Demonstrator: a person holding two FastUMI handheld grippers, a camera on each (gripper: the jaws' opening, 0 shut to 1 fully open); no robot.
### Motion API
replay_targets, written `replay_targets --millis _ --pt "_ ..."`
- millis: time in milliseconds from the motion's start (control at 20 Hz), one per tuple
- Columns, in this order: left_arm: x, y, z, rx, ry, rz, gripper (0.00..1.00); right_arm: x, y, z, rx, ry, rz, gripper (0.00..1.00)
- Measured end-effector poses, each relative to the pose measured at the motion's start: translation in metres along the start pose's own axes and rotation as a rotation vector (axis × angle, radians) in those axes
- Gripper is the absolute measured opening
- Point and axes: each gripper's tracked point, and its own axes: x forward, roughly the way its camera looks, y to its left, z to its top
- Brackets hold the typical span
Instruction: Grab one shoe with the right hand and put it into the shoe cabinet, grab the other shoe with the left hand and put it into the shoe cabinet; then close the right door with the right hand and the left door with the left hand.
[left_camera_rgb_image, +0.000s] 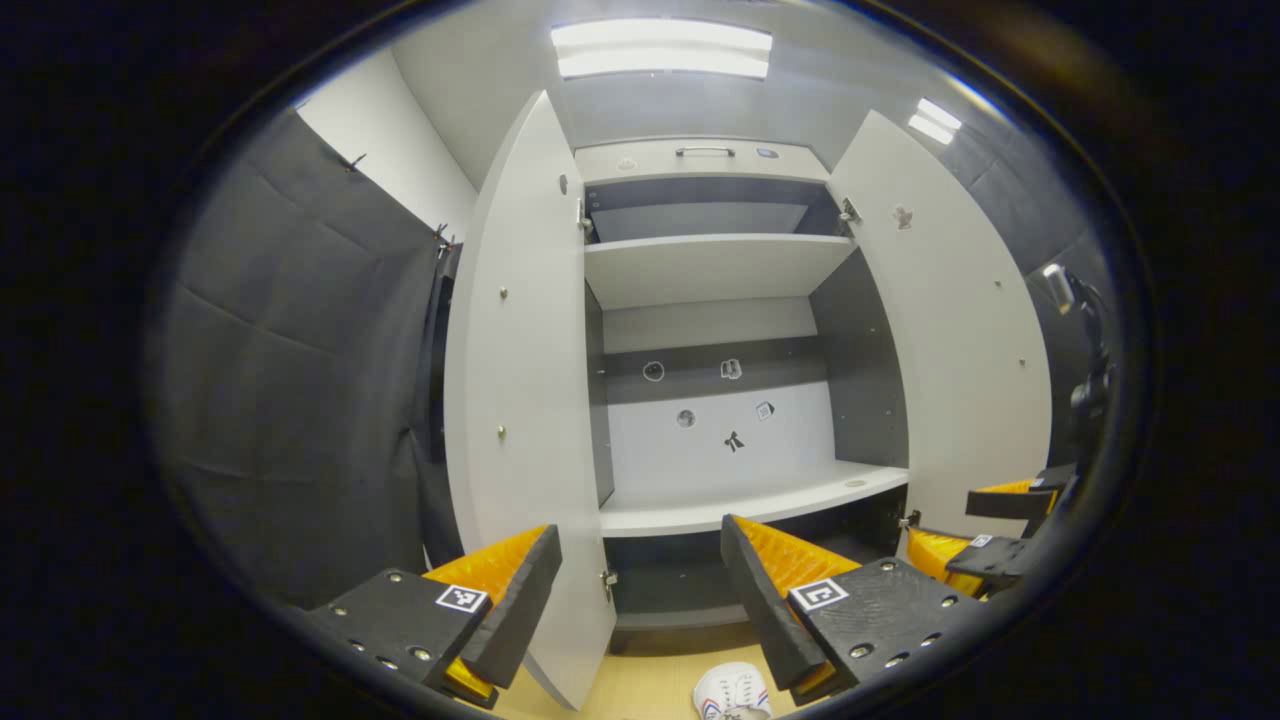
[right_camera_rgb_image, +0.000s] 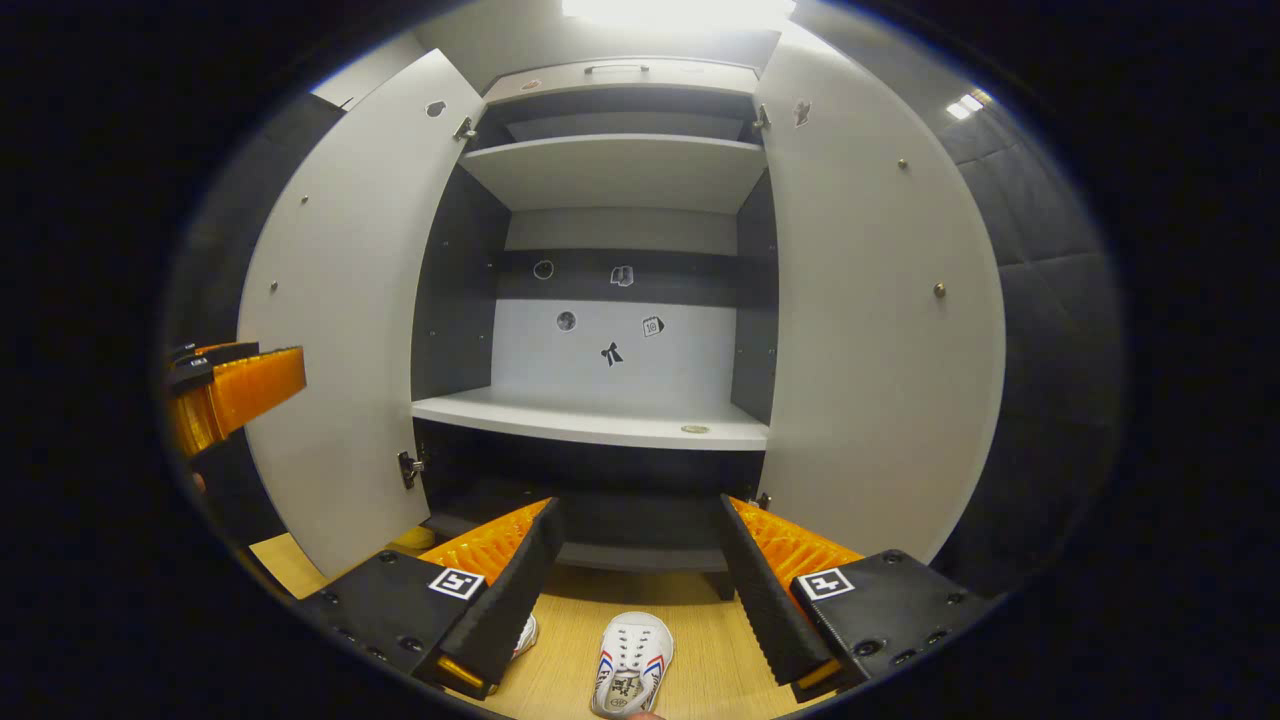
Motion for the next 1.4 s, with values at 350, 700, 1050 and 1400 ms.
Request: replay_targets --millis 350,700,1050,1400 --pt "-0.01 0.01 0.001 0.034 0.01 0.045 0.93 0.036 0.021 -0.08 -0.012 0.255 0.087 0.98" --pt "-0.018 0.031 -0.007 0.068 0.05 0.117 0.93 0.051 0.025 -0.167 -0.056 0.485 0.128 0.98" --pt "-0.022 0.041 -0.02 0.096 0.098 0.148 0.93 0.046 0.034 -0.25 -0.04 0.754 0.184 0.95" --pt "-0.022 0.044 -0.025 0.11 0.125 0.156 0.93 0.052 0.042 -0.286 -0.067 0.857 0.216 0.76"
